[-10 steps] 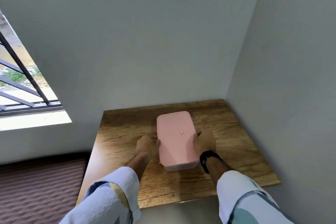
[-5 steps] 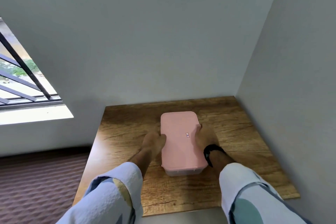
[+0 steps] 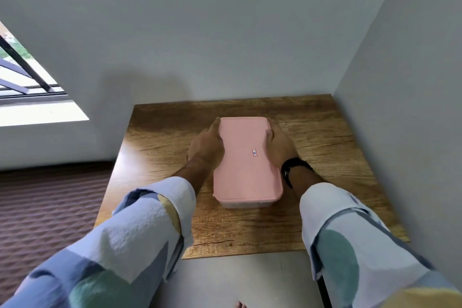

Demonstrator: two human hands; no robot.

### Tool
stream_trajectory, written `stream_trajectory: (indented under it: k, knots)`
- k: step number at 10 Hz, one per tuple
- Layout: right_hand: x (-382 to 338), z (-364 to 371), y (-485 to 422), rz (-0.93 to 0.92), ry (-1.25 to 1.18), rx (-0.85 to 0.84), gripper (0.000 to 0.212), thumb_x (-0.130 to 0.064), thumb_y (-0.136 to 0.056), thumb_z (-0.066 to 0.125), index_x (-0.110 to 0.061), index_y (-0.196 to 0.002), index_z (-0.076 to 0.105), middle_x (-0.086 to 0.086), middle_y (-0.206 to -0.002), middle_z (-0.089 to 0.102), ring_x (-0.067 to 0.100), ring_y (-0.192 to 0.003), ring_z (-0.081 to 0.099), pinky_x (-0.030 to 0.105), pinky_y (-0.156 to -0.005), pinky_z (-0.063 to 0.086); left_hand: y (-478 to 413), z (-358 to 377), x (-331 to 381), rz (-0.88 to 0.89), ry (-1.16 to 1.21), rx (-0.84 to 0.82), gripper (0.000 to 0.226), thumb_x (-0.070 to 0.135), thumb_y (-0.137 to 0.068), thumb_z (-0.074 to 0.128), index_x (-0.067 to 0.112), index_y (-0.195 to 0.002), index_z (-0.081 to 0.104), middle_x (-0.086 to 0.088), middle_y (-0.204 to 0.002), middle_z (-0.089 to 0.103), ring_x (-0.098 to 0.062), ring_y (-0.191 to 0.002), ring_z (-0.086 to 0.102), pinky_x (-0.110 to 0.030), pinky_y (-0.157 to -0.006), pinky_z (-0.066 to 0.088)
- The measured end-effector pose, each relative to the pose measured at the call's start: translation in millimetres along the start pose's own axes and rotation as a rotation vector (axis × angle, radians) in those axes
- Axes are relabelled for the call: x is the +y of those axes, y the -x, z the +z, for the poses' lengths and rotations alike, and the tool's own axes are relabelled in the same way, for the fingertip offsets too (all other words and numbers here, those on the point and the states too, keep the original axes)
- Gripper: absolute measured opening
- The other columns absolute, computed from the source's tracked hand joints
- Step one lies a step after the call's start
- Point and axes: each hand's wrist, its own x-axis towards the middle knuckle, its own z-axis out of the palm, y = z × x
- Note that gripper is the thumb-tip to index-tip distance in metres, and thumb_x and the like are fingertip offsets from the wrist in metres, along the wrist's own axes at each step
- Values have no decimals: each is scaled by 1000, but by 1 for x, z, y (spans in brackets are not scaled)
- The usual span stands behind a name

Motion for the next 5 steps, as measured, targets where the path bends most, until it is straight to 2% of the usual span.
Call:
stream_trajectory:
  k: [1,3,4,5]
  knots:
    - [-1,2,0,10,-9,15,50,-28,-103,31,-36,-152,32,15,-136,62,38,-120,59,43,-103,47,0,-1,3,16,-60,-38,57,21,-104,32,23,-161,26,-19,-140,61,-43,-121,61,-51,-102,49]
    - [-5,5,12,72,-35,-17,50,-35,-101,27,-44,-150,31,11,-139,59,36,-123,57,45,-107,44,2,2,0,-8,-83,-125,60,22,-105,33,25,-163,17,-20,-137,63,-43,-118,64,-50,-102,51]
    - [-2,-4,9,93,23,-83,48,-38,-103,28,-37,-151,33,6,-154,44,31,-135,46,42,-115,34,5,-14,4,-25,-31,-222,60,34,-107,34,25,-163,16,-21,-142,61,-41,-126,60,-44,-108,47]
    - [-25,-28,10,-7,228,-20,56,-35,-101,34,-29,-156,20,11,-151,46,34,-132,50,49,-109,40,17,-60,6,75,-29,87,60,48,-102,34,35,-160,23,-9,-142,61,-35,-124,63,-47,-101,52]
